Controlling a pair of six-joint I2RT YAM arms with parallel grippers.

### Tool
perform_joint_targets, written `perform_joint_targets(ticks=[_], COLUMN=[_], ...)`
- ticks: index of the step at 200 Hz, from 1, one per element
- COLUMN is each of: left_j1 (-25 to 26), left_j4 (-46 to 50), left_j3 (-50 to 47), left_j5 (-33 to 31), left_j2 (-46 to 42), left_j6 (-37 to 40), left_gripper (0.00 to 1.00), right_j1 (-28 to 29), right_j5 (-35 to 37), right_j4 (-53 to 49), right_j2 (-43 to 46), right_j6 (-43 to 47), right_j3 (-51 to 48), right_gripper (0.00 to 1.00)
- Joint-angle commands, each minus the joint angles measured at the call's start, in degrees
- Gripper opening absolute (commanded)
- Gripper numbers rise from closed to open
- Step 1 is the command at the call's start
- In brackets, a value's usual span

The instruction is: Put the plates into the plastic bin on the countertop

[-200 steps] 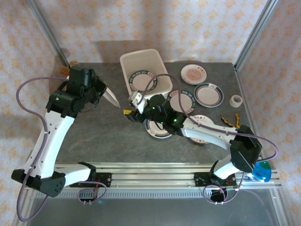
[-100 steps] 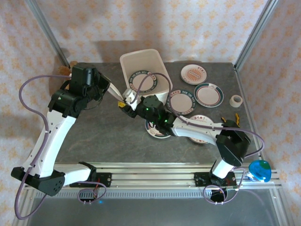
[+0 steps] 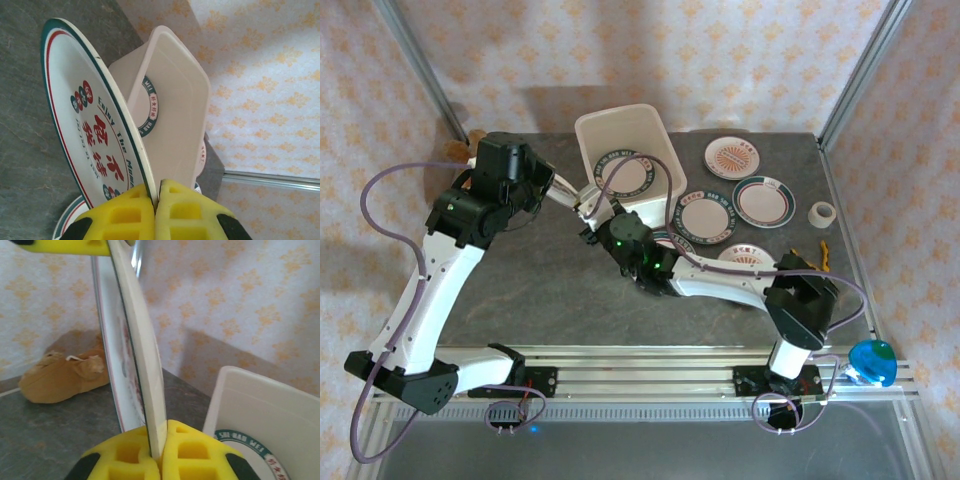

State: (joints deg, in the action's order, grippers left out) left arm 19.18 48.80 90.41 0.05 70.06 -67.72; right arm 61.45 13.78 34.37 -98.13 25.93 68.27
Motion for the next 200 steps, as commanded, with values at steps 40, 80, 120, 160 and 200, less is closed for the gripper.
perform_joint_targets(ticks=[40, 80, 120, 160, 200], left_j1=[1.19, 1.21, 1.19, 1.08, -1.07], left_j4=[-3.12, -3.45, -3.82, -4.02, -5.57], left_j3=[1.35, 2.33, 5.77, 9.32, 10.30], left_j5=[-1.82, -2.80, -5.56, -8.84, -7.08], left_j2=[0.08, -0.52, -0.33, 1.46, 5.28], left_j6=[0.21, 3.59, 9.99, 18.61, 28.02], left_gripper=[0.00, 0.36, 0.61, 0.69, 0.70], right_j1=[0.72, 0.00, -4.32, -9.68, -19.00], right_j5=[7.07, 9.69, 7.15, 6.06, 2.10], right_j4=[4.85, 0.36, -9.92, -16.81, -33.15], right_j2=[-0.50, 0.16, 2.53, 4.34, 3.79], right_j6=[0.52, -5.02, -17.85, -26.25, -46.75], right_j3=[3.00, 5.27, 8.80, 12.30, 20.25], right_gripper=[0.00, 0.00, 0.00, 0.00, 0.00])
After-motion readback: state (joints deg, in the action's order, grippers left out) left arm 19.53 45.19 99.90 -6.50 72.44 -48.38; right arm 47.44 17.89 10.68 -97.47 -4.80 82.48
